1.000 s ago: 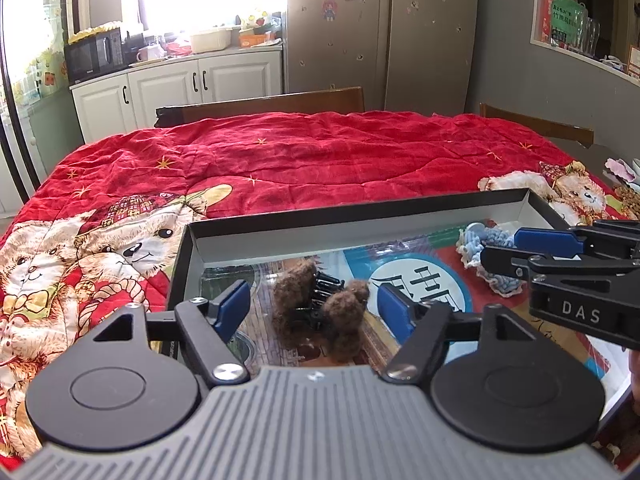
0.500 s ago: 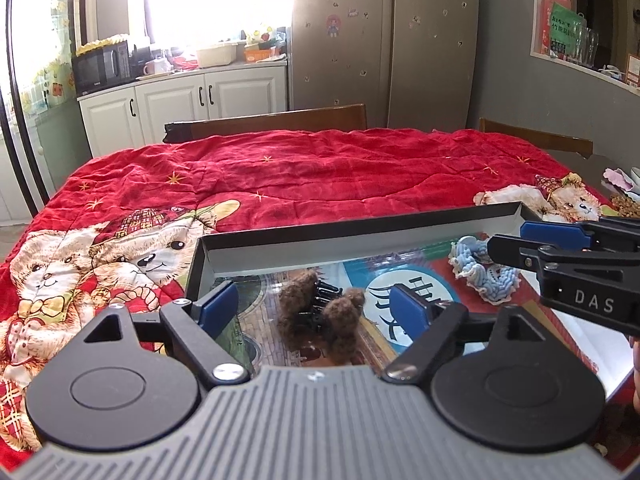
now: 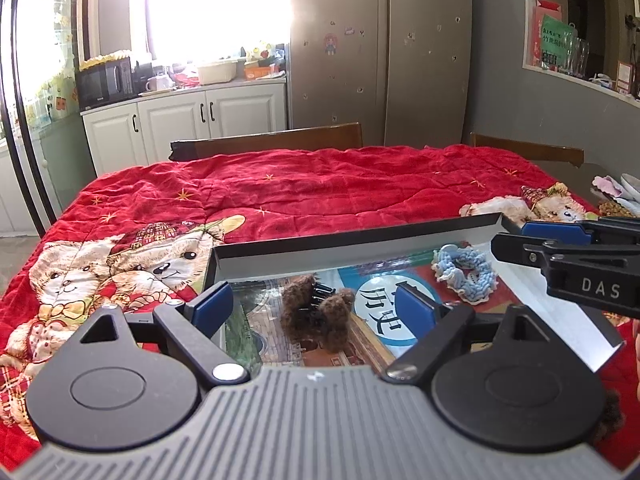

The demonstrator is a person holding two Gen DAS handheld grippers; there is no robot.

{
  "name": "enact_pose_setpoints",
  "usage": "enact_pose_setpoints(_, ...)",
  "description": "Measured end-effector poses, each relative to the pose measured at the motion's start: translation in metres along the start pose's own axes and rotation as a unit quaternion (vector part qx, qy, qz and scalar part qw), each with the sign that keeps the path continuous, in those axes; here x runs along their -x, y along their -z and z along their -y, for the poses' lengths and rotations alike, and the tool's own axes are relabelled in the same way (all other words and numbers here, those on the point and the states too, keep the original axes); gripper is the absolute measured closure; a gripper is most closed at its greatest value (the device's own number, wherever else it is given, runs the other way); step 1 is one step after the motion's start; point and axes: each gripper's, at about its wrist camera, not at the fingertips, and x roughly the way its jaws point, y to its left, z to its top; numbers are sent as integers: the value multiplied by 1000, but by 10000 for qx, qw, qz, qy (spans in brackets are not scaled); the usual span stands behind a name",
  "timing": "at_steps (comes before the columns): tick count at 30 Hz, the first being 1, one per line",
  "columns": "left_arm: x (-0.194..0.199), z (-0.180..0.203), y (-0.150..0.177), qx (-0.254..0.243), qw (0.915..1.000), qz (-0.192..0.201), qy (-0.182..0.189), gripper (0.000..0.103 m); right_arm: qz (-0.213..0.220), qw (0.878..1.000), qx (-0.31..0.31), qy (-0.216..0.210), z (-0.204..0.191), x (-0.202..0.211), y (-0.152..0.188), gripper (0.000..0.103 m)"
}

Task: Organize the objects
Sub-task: 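Withdraw both tools from the box back toward the remaining items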

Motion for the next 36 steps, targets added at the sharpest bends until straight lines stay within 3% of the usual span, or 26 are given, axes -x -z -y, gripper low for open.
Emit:
enact_pose_setpoints(11, 36, 9, 2, -214, 9994, 269, 16, 1, 31, 9999, -42, -94, -1, 35, 0, 65)
enact_pose_setpoints(18, 57, 13, 5, -298, 9988, 385, 51, 1, 32, 9999, -41, -147, -1, 56, 5, 65)
enact_pose_setpoints(36, 121, 24, 24, -687, 9951, 695, 175, 0, 175, 9985, 366, -356, -25, 127, 30, 53)
